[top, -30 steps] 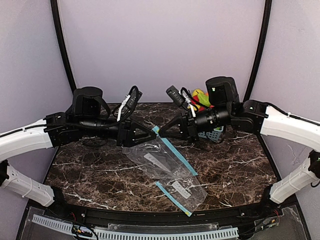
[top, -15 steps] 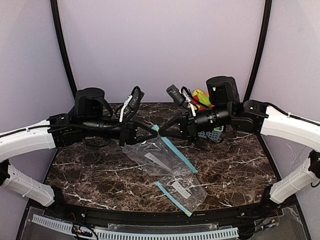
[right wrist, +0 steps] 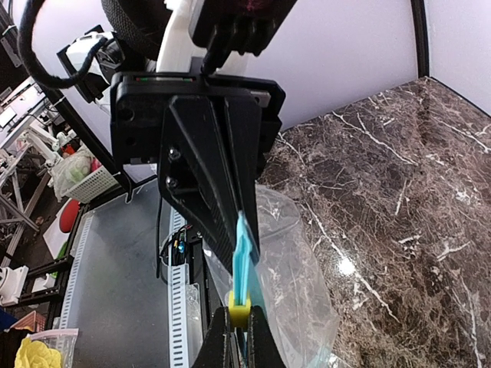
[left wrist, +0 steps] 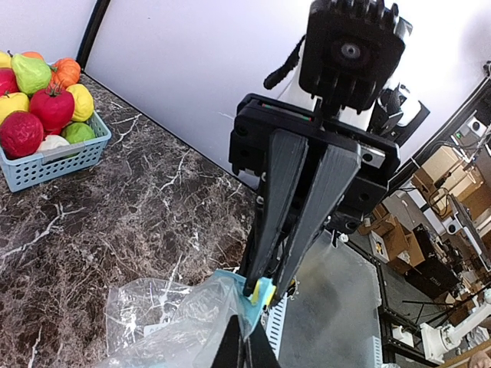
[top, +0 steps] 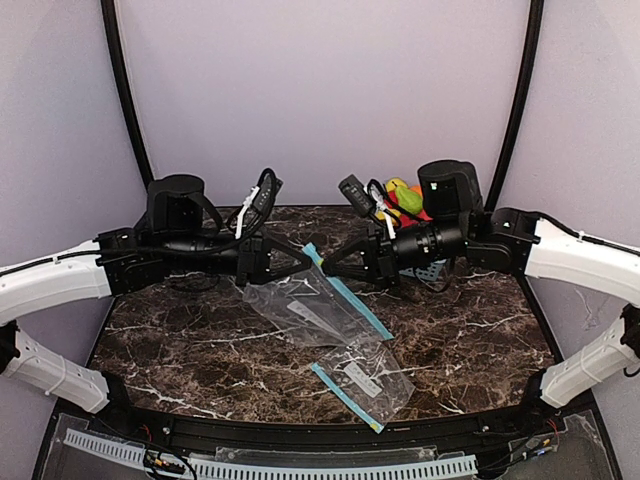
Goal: Place the food in the zip-top bag and seal the zipper
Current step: Unzip the zipper from the zipper food storage bag.
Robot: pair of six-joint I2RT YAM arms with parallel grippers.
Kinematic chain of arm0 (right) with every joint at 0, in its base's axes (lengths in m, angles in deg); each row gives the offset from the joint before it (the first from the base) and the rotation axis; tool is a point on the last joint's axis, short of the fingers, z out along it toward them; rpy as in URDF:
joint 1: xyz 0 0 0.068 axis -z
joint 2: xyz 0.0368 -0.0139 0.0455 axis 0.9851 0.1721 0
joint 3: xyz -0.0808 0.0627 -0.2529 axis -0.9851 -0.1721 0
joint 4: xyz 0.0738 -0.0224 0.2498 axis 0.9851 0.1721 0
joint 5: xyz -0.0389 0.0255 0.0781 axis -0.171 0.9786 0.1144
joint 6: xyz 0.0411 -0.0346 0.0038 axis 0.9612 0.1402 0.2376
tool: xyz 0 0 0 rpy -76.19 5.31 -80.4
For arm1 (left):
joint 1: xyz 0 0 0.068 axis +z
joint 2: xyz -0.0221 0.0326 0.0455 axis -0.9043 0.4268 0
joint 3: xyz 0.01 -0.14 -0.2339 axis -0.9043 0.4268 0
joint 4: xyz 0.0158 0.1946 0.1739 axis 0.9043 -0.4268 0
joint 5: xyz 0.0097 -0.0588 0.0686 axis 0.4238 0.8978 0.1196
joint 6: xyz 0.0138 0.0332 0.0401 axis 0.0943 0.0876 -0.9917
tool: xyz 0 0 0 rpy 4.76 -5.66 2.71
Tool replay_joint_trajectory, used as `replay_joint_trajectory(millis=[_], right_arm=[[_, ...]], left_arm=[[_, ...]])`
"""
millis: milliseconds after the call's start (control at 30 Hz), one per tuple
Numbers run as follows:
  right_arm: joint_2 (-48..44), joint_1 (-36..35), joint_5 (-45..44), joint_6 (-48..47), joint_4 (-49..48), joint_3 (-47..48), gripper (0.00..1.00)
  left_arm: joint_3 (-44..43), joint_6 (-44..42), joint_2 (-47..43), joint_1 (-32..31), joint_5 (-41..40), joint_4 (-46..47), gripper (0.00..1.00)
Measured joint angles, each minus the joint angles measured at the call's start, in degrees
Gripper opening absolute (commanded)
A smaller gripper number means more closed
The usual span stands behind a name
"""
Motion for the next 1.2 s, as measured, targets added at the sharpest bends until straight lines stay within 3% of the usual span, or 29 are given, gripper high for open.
replay_joint_trajectory(millis=[1200], right_arm=[[-1.27, 0.02, -4.5, 2.62, 0.76, -6.29, 0.0]], left_arm=[[0.22, 2.21, -1.68, 12.37, 3.74, -0.24, 0.01]])
